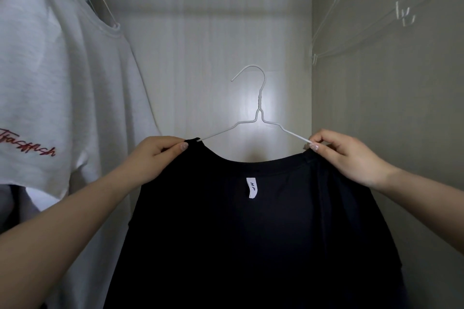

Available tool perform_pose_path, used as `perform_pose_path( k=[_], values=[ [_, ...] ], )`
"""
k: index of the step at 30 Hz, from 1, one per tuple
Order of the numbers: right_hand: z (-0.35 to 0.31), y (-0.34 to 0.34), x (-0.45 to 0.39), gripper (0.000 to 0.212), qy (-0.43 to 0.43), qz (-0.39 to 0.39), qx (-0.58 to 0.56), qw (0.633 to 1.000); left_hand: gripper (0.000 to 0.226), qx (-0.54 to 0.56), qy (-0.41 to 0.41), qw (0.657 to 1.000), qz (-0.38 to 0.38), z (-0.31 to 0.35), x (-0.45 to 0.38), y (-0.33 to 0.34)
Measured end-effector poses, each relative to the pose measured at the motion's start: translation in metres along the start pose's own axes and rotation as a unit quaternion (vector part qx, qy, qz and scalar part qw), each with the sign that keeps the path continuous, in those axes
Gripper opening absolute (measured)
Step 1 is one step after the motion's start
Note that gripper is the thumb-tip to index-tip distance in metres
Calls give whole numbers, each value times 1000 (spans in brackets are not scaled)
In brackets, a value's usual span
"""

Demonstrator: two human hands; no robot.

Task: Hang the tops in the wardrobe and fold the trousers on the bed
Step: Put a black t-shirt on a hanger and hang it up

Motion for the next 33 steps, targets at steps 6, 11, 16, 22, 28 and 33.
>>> perform_pose_path(
  k=[6,11,16,22,28,33],
  values=[
    [0,11,2,28,19,-58,16,998,21,-51,-37,998,14,-17,3,-2],
    [-7,16,-3,32,36,-58,-7,998,19,-9,-40,998,47,-13,0,-2],
    [-5,13,-9,27,187,-190,-137,954,16,-26,-89,989,117,-23,-15,-16],
    [-32,26,-9,42,258,-284,-411,827,9,-28,-154,971,179,-37,-43,-12],
    [-85,70,-26,32,221,-145,-538,801,30,139,-273,931,200,-33,-46,19],
    [-123,118,-31,22,223,-90,-544,804,39,333,-418,833,144,-18,-34,36]
  ],
)
Point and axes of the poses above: each hand's wrist, its own x-axis away from the middle knuckle, its own y-axis out of the palm, z = x × y, the point moved 5 cm from there along -x, towards the middle knuckle, and after that the axes turned 10 degrees about z, right-handed, at the moved point
